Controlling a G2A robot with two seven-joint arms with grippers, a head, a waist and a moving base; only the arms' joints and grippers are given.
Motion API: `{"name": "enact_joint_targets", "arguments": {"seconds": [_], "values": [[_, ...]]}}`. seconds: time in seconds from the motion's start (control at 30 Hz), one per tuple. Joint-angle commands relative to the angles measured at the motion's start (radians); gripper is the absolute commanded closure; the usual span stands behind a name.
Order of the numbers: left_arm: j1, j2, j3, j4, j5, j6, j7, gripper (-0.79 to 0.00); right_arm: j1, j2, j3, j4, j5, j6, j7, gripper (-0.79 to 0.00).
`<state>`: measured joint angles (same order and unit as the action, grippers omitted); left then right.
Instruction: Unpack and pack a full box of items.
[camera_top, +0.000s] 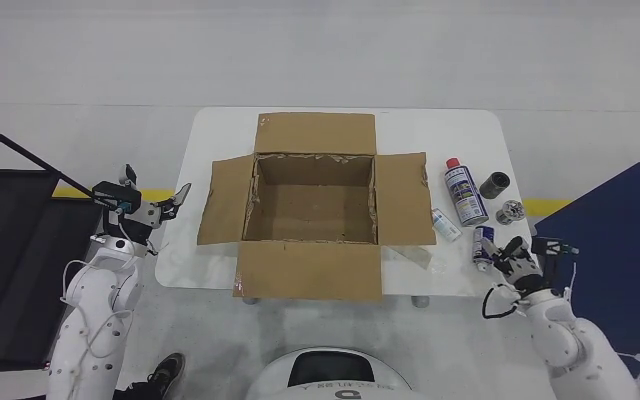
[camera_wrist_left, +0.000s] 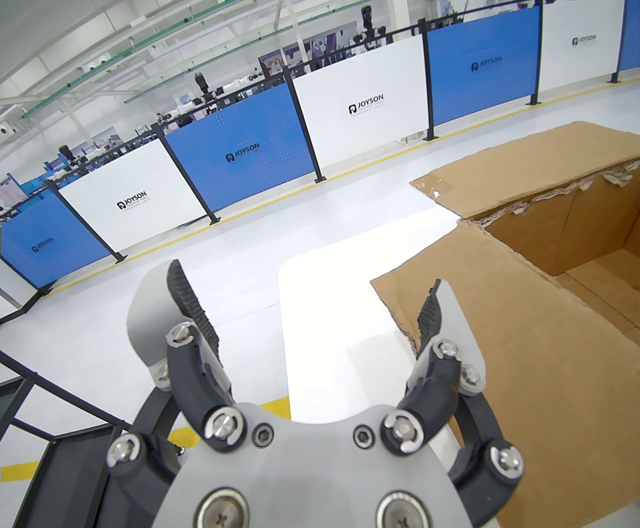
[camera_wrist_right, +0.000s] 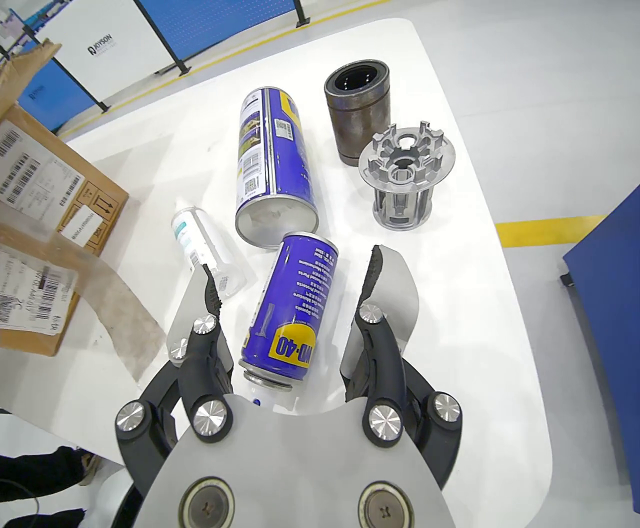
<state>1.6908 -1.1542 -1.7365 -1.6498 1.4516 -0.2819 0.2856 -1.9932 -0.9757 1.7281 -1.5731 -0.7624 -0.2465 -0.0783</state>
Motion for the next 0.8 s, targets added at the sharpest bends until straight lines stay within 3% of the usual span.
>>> {"name": "enact_joint_targets", "arguments": {"seconds": [0.0, 0.17, 0.4, 0.47, 0.53, 0.77], "values": [[0.000, 0.000, 0.000, 0.000, 0.000, 0.000, 0.000, -0.785, -0.003, -0.003, -0.006, -0.006, -0.018, 0.017, -0.005, -0.625], [0.000, 0.000, 0.000, 0.000, 0.000, 0.000, 0.000, -0.785, -0.019, -0.009, -0.018, -0.031, -0.050, 0.037, -0.007, -0.671], [0.000, 0.000, 0.000, 0.000, 0.000, 0.000, 0.000, -0.785, -0.026, -0.022, -0.062, -0.069, -0.134, 0.137, 0.000, -0.570], [0.000, 0.000, 0.000, 0.000, 0.000, 0.000, 0.000, -0.785, -0.022, -0.025, -0.071, -0.070, -0.162, 0.165, -0.003, -0.585], [0.000, 0.000, 0.000, 0.000, 0.000, 0.000, 0.000, -0.785, -0.017, -0.028, -0.081, -0.066, -0.190, 0.189, -0.003, -0.536], [0.000, 0.000, 0.000, 0.000, 0.000, 0.000, 0.000, -0.785, 0.015, -0.037, -0.100, -0.044, -0.224, 0.239, 0.029, -0.489]]}}
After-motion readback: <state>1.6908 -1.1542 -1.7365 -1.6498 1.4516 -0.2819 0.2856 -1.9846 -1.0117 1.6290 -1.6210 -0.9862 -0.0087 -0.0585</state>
